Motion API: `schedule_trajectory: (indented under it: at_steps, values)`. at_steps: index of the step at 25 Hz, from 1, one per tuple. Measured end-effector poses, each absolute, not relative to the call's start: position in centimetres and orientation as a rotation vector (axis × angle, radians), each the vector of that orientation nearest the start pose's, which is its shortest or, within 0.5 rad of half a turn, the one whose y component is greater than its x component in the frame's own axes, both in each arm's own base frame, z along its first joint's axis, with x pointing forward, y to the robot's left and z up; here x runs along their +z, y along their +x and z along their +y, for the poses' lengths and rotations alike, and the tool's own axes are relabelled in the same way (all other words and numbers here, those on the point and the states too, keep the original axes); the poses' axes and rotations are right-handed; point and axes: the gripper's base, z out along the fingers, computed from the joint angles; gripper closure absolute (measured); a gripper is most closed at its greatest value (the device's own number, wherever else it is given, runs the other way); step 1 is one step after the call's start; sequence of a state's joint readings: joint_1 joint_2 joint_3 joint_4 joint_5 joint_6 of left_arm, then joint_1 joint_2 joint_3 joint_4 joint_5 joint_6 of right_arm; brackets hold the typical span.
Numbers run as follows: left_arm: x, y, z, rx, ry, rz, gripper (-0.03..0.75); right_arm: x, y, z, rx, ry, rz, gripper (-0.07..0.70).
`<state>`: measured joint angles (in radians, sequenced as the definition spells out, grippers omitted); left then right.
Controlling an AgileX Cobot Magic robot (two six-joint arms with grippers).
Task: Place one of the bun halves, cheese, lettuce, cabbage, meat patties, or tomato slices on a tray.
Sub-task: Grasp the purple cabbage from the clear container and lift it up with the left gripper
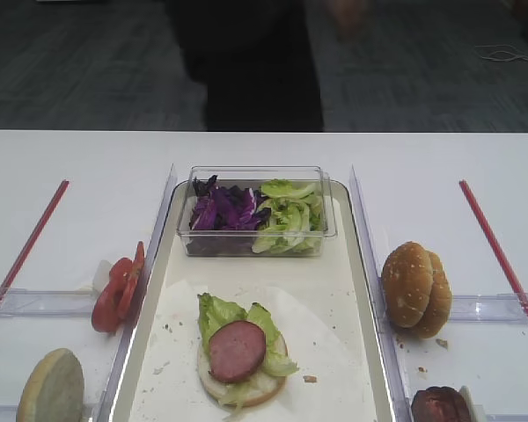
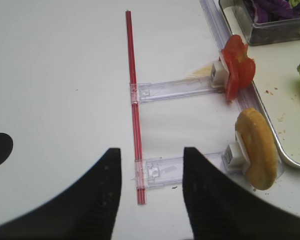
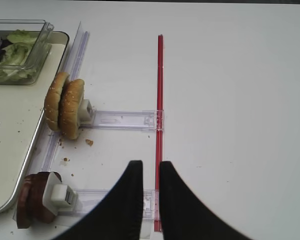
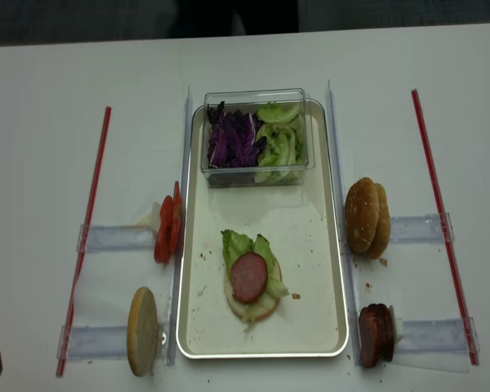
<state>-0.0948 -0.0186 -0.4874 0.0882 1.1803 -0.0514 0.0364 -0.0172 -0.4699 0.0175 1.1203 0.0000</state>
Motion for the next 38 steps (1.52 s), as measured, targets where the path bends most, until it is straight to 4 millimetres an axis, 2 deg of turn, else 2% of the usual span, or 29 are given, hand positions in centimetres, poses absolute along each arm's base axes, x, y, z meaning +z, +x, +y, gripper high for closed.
schedule_trajectory:
  at_steps: [9,27,38]
  values:
    - [26.45,-1.12,0.85,0.023,0.036,2.154,0.411,26.41,-0.68,0.12,0.043,-0.04,2.117,0.535]
    - [26.45,-1.12,0.85,0.023,0.036,2.154,0.411,26.41,-0.68,0.12,0.043,-0.04,2.117,0.622]
    - [26.48,-0.68,0.79,0.012,0.018,2.185,0.41,26.41,-0.68,0.12,0.043,-0.04,2.117,0.624]
